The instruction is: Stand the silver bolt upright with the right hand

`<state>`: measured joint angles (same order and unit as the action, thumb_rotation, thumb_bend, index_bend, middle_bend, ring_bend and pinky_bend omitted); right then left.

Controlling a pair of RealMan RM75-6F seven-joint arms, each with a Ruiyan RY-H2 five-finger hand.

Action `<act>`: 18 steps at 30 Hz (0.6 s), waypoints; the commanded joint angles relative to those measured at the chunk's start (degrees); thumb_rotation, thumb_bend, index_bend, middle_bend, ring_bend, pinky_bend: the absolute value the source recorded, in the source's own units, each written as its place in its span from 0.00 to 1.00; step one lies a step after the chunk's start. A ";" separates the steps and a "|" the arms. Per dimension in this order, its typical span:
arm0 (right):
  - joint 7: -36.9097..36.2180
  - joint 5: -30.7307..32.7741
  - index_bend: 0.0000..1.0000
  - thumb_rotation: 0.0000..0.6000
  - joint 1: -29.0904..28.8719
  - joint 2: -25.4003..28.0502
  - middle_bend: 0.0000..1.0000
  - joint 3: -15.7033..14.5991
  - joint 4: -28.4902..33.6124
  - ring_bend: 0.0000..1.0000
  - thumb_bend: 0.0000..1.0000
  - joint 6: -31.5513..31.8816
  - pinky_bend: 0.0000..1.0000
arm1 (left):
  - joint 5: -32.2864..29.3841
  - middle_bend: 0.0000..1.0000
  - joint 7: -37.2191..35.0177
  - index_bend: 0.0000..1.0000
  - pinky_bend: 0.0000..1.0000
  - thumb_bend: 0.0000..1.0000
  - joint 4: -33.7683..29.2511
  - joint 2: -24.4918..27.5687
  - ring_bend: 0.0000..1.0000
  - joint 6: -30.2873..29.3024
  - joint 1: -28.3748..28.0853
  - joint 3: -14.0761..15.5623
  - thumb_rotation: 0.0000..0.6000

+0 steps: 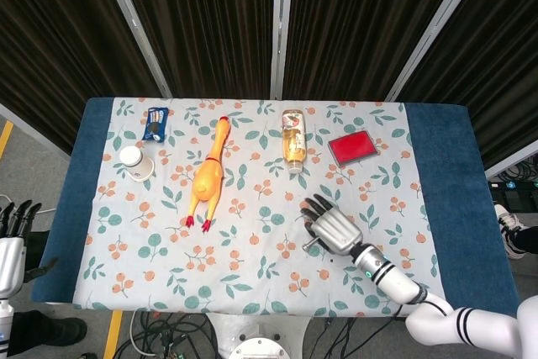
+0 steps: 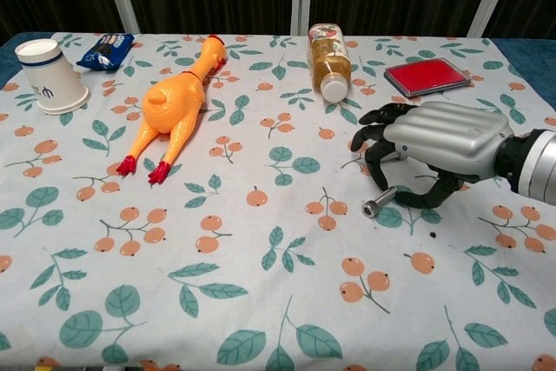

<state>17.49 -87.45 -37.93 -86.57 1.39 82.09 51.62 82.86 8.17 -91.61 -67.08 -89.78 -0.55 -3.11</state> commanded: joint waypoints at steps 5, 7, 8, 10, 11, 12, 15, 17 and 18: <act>6.72 -2.09 0.62 1.00 -2.08 2.52 0.21 0.34 2.21 0.00 0.34 -0.01 0.00 | 0.20 0.09 -0.38 0.11 0.00 0.00 0.31 -0.10 0.00 -0.27 0.21 0.04 1.00; 10.07 -3.26 0.63 1.00 -2.96 3.51 0.21 0.48 2.72 0.00 0.34 -0.03 0.00 | 0.14 0.09 -0.49 0.11 0.00 0.00 0.40 -0.18 0.00 -0.30 0.31 0.06 1.00; 11.62 -3.82 0.63 1.00 -3.39 3.85 0.21 0.53 2.79 0.00 0.34 -0.12 0.00 | 0.13 0.09 -0.52 0.11 0.00 0.00 0.41 -0.20 0.00 -0.30 0.33 0.06 1.00; 14.97 -4.80 0.63 1.00 -4.42 4.37 0.21 0.50 2.98 0.00 0.34 -0.87 0.00 | 0.16 0.09 -0.56 0.11 0.00 0.00 0.49 -0.27 0.00 -0.32 0.33 0.02 1.00; 16.11 -5.12 0.63 1.00 -4.85 4.48 0.21 0.49 3.10 0.00 0.34 -1.26 0.00 | 0.19 0.09 -0.56 0.11 0.00 0.00 0.49 -0.30 0.00 -0.35 0.33 -0.01 1.00; 17.57 -5.66 0.63 1.00 -5.44 4.51 0.21 0.42 3.13 0.00 0.34 -1.75 0.00 | 0.17 0.09 -0.57 0.11 0.00 0.00 0.49 -0.34 0.00 -0.45 0.33 -0.11 1.00; 21.48 -7.16 0.64 1.00 -6.49 4.07 0.22 0.17 2.75 0.00 0.35 -2.26 0.00 | 0.09 0.09 -0.57 0.11 0.00 0.00 0.38 -0.34 0.00 -0.63 0.39 -0.27 1.00; 23.27 -8.14 0.64 1.00 -6.72 3.58 0.22 -0.18 2.38 0.00 0.35 -2.03 0.00 | 0.06 0.09 -0.56 0.11 0.00 0.00 0.36 -0.33 0.00 -0.66 0.43 -0.28 1.00; 24.45 -8.94 0.64 1.00 -6.82 3.19 0.22 -0.41 2.04 0.00 0.35 -1.66 0.00 | 0.03 0.09 -0.60 0.11 0.00 0.00 0.35 -0.31 0.00 -0.66 0.47 -0.28 1.00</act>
<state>40.05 -94.90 -44.07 -82.86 1.42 84.59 49.86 82.89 7.58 -91.26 -67.40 -90.44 -0.08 -3.39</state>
